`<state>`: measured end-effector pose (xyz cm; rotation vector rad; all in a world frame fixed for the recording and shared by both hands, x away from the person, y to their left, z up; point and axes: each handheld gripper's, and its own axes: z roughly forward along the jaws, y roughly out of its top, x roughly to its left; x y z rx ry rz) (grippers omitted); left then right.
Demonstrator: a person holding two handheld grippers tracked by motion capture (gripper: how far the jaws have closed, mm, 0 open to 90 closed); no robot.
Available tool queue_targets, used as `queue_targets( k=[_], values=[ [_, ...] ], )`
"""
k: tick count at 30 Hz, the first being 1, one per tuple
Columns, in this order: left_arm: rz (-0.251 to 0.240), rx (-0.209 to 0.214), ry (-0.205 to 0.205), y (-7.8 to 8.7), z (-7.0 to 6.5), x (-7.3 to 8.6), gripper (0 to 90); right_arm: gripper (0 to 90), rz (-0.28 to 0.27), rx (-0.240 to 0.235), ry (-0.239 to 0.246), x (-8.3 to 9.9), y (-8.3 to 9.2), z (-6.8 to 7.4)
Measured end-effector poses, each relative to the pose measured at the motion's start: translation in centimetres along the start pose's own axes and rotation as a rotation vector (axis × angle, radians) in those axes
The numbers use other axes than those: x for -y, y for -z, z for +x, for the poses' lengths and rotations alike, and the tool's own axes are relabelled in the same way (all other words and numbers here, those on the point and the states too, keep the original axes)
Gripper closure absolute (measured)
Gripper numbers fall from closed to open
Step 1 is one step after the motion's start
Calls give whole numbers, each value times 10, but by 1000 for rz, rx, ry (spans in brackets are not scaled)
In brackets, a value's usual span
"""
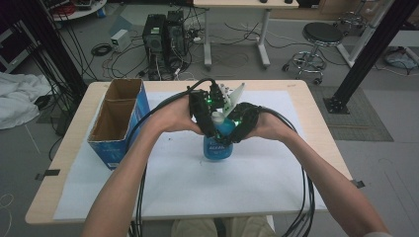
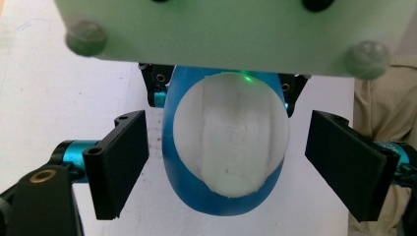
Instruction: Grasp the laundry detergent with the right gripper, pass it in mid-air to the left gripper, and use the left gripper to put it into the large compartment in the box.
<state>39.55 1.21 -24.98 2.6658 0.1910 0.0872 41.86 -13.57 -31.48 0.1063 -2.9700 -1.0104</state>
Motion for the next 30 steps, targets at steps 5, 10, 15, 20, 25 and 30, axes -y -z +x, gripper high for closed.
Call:
queue_targets(
  k=[5, 10, 15, 20, 25, 30],
  values=[
    [-5, 4, 0, 0, 1, 1, 196, 460, -3, -20, -13, 0, 1, 0],
    [-14, 4, 2, 0, 1, 2, 206, 460, -2, 4, -8, 1, 0, -1],
    [-10, 11, -1, -2, 1, 2, 237, 459, 1, -3, -17, 1, 0, -1],
    [-6, 18, -4, -5, 1, 2, 265, 459, 3, -29, -22, 2, 0, 0],
    [-8, 19, -6, -6, 1, 1, 279, 459, -2, -18, -16, 2, 0, -1],
    [-7, 16, -11, -6, 2, 1, 307, 459, 2, -1, -5, 2, -1, -1]
  ],
)
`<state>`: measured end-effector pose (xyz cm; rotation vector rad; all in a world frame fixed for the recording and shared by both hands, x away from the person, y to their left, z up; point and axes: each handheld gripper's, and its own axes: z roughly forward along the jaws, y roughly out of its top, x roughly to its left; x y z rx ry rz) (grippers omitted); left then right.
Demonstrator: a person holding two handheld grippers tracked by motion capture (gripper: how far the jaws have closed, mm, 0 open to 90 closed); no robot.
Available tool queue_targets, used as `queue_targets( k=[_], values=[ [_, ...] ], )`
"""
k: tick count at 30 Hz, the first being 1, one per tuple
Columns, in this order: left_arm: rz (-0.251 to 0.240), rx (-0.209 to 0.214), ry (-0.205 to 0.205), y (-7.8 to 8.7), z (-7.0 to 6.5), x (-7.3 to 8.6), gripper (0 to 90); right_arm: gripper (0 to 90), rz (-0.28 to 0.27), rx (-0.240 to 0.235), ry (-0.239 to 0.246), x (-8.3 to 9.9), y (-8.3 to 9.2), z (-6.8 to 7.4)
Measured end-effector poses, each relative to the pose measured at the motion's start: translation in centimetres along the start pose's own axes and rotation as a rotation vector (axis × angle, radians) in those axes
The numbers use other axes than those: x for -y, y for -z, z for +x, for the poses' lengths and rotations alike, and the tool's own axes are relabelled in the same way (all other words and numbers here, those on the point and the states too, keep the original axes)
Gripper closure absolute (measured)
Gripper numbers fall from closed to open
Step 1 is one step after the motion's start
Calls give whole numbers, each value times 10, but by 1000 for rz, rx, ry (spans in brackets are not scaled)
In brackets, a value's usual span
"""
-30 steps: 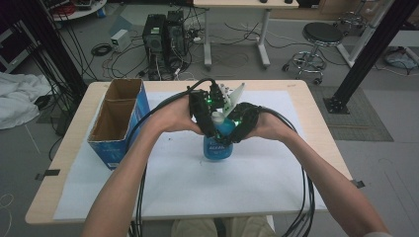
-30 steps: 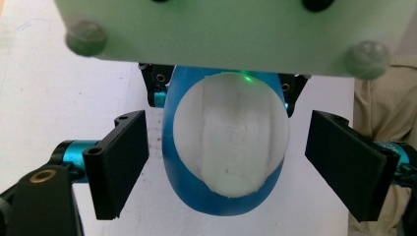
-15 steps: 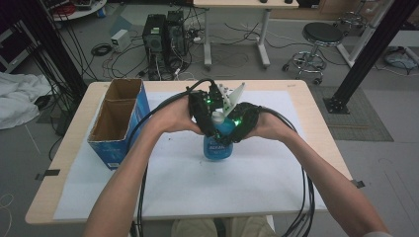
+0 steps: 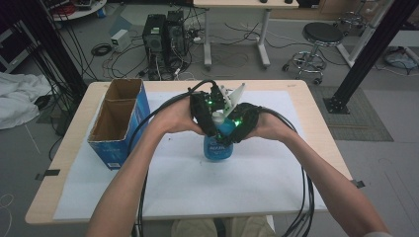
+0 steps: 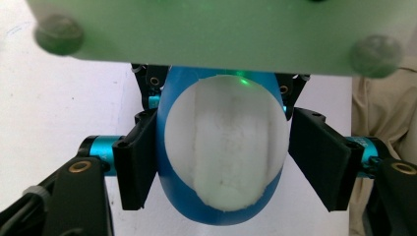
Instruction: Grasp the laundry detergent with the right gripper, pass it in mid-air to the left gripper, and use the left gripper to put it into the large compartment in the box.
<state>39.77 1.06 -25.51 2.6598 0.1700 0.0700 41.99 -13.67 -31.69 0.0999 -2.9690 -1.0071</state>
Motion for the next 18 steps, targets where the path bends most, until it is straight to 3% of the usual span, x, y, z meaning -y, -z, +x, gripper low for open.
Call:
queue_targets(
  k=[18],
  values=[
    [14, -19, -4, -3, -1, 0, 373, 458, -10, -5, 1, -1, -1, 1]
  ],
)
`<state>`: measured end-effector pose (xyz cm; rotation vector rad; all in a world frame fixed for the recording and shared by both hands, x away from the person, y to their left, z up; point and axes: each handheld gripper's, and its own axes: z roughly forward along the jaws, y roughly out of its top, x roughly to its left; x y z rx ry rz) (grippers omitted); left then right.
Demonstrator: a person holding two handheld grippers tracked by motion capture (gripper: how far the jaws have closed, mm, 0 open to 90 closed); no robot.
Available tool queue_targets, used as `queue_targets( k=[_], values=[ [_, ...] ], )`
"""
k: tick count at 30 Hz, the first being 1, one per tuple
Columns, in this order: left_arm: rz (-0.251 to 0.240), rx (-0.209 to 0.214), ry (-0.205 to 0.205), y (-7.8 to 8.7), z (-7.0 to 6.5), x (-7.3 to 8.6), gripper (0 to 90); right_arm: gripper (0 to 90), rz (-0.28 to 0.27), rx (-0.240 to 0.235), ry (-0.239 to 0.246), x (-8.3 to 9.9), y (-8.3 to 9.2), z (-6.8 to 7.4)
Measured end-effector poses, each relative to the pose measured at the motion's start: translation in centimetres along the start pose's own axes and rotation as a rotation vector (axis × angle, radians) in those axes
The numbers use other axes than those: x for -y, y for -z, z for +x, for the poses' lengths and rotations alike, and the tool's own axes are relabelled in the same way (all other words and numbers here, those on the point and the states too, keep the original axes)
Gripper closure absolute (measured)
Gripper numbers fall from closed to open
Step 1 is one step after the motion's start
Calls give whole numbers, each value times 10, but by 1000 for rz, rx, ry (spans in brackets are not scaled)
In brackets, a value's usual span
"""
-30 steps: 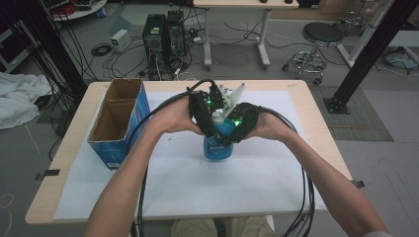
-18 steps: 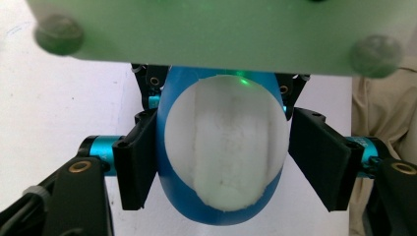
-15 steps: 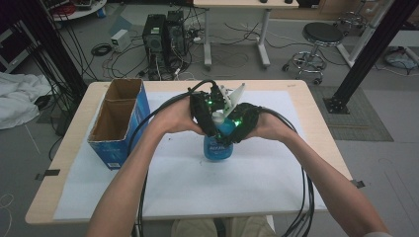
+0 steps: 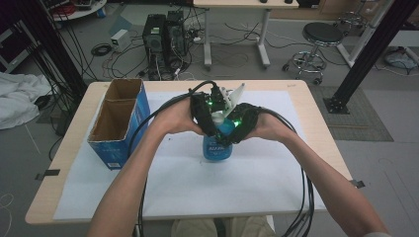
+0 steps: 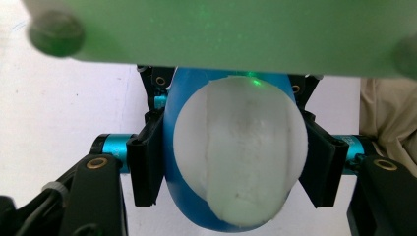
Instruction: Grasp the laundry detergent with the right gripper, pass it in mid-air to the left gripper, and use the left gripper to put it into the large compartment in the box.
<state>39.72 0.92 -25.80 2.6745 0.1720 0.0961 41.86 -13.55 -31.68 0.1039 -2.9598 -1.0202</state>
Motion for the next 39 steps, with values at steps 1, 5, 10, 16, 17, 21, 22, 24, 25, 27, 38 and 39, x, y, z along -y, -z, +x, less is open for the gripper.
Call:
queue_targets(
  k=[1, 5, 10, 16, 17, 21, 22, 24, 25, 27, 38, 39],
  values=[
    [1, -1, -1, 0, 0, 0, 373, 458, -1, -1, 1, 0, 0, 0],
    [2, -6, -9, 1, -1, 0, 379, 458, 0, -1, -5, 0, 1, 1],
    [5, -7, 0, 0, -2, 0, 383, 454, -2, -8, 10, 0, 0, 0],
    [-13, -2, 13, 4, -1, 1, 383, 447, -30, -10, 1, 1, 1, -1],
    [-12, -1, 14, 4, -1, 1, 384, 447, -37, -17, -7, 1, 2, 0],
    [9, 2, 14, 2, -2, 0, 384, 444, -28, -36, -4, 1, 0, 1],
    [6, 2, 18, 1, -2, 1, 384, 442, -23, -18, 13, 1, -1, 0],
    [6, 3, 18, 2, -2, 0, 384, 440, -28, -26, -1, 2, -2, 1],
    [7, 5, 17, 2, -2, 0, 384, 440, -36, -44, -8, 2, -2, 2],
    [7, 9, 20, 2, -2, 0, 384, 438, -40, -47, -11, 2, -2, 2],
    [-4, 5, 26, 5, -3, 2, 383, 384, -26, -50, -20, 4, -3, 1],
    [2, 7, 27, 4, -3, 3, 383, 381, -30, -48, -24, 6, -3, 1]
  ],
)
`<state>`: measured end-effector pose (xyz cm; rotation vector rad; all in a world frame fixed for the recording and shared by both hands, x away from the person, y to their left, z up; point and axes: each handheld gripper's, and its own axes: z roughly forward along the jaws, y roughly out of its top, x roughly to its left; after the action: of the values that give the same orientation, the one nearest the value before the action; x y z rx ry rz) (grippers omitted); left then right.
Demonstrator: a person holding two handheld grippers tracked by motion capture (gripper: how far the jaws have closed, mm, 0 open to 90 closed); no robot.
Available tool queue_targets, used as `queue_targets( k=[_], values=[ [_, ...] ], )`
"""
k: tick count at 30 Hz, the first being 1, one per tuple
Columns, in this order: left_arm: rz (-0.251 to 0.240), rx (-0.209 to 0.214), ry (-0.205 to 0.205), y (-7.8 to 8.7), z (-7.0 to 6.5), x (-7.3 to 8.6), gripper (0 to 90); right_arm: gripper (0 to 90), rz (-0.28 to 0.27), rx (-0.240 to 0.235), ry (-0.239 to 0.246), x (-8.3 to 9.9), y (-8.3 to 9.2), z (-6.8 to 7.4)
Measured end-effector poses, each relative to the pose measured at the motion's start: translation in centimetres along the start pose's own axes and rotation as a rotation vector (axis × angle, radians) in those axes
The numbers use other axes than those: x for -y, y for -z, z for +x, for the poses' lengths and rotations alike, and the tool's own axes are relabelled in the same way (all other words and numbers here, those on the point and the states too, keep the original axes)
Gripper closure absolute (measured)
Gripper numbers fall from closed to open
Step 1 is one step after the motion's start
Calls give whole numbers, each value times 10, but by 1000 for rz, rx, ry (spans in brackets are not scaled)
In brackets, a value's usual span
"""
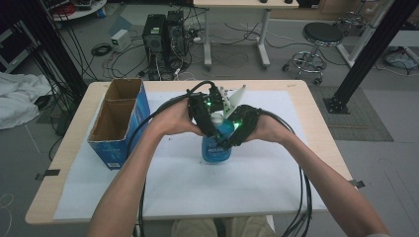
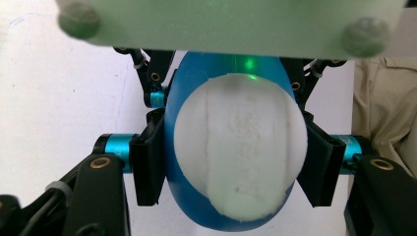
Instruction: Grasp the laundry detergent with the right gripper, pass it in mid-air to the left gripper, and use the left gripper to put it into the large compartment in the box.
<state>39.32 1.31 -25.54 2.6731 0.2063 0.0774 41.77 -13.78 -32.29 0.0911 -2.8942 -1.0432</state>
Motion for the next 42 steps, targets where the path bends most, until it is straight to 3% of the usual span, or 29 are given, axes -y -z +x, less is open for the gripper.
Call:
queue_targets(
  k=[8, 21, 28, 36, 38, 39, 40, 42],
  values=[
    [11, 4, 8, -2, 0, 3, 383, 317, -8, 17, -15, 1, 3, 1],
    [34, -2, 22, 9, -2, 8, 383, 258, -7, 56, -31, 6, 16, 2],
    [44, -45, 49, 30, 4, 17, 383, 232, 1, 75, -43, 11, 30, 7],
    [47, -80, 88, 69, 10, 25, 382, 231, 29, 116, -68, 24, 48, 12],
    [57, -93, 110, 87, 14, 29, 383, 230, 54, 143, -82, 32, 56, 13],
    [57, -93, 110, 87, 14, 29, 382, 230, 54, 143, -82, 32, 56, 13],
    [64, -105, 128, 100, 17, 32, 382, 226, 87, 166, -94, 38, 59, 14],
    [65, -111, 138, 107, 18, 34, 383, 224, 101, 174, -102, 42, 62, 15]
  ],
)
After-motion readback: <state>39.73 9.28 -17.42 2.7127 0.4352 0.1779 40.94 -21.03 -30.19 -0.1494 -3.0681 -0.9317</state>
